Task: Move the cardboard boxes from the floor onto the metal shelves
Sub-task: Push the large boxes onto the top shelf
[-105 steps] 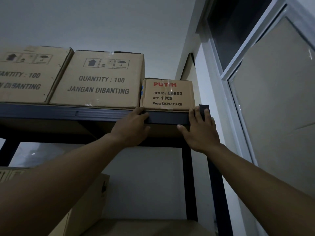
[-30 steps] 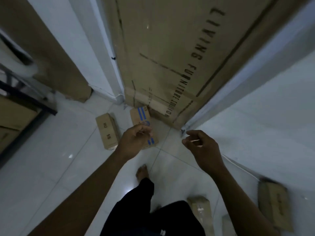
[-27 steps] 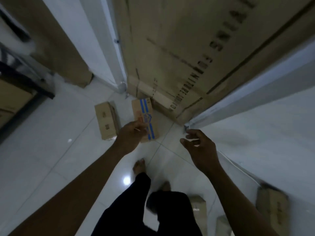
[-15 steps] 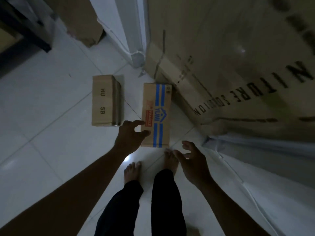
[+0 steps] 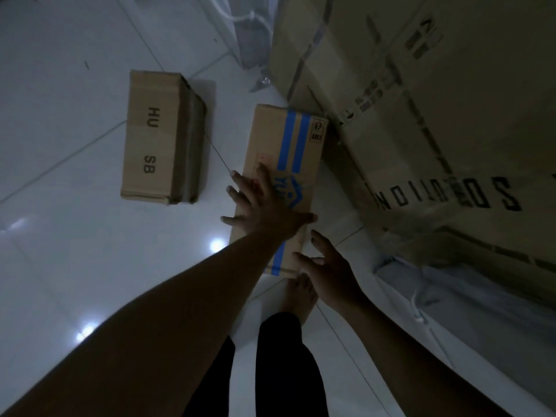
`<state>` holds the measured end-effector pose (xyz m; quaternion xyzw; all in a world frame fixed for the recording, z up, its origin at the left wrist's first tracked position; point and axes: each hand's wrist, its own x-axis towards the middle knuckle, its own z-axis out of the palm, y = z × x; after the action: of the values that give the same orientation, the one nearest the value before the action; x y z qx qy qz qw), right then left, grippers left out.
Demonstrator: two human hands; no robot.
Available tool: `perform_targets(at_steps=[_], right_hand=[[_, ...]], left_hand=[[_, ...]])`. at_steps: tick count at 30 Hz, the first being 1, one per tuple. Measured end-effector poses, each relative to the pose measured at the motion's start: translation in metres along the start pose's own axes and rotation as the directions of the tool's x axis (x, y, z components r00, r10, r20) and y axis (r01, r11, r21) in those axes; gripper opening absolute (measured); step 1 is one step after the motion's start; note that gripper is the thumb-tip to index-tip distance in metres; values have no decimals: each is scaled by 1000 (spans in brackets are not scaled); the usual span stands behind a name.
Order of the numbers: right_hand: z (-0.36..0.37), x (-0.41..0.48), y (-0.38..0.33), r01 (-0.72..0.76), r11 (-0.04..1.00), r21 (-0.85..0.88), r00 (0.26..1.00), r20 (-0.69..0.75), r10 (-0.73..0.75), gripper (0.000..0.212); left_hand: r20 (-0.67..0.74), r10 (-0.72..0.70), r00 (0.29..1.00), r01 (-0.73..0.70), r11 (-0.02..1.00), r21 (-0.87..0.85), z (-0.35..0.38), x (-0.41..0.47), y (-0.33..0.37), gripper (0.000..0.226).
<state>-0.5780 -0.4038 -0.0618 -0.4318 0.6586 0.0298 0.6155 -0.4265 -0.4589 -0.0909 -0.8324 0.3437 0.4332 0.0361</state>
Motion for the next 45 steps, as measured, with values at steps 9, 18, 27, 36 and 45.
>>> perform_targets(at_steps=[9,18,27,36,45], right_hand=[[-29,-37,-23,17,1000,2,999,-35,-17,118],[-15,-152,-147,159,960,229,965,171,-200,79],[15,-326,-299,227,919,322,832,426,-355,61],[86,-479,-453,480,733,483,690,308,-655,29],[142,-621,-609,639,458,618,359,288,-888,45]], left_hand=[[72,60,996,0,764,-645,-90,-26,-51,138],[174,163,971,104,367,-924,-254,-189,-151,110],[-113,326,939,-142,65,-988,-402,-370,-210,76],[-457,341,822,-490,12,-872,-561,-496,-249,93],[-739,427,521,-757,-168,-631,-718,-596,-280,84]])
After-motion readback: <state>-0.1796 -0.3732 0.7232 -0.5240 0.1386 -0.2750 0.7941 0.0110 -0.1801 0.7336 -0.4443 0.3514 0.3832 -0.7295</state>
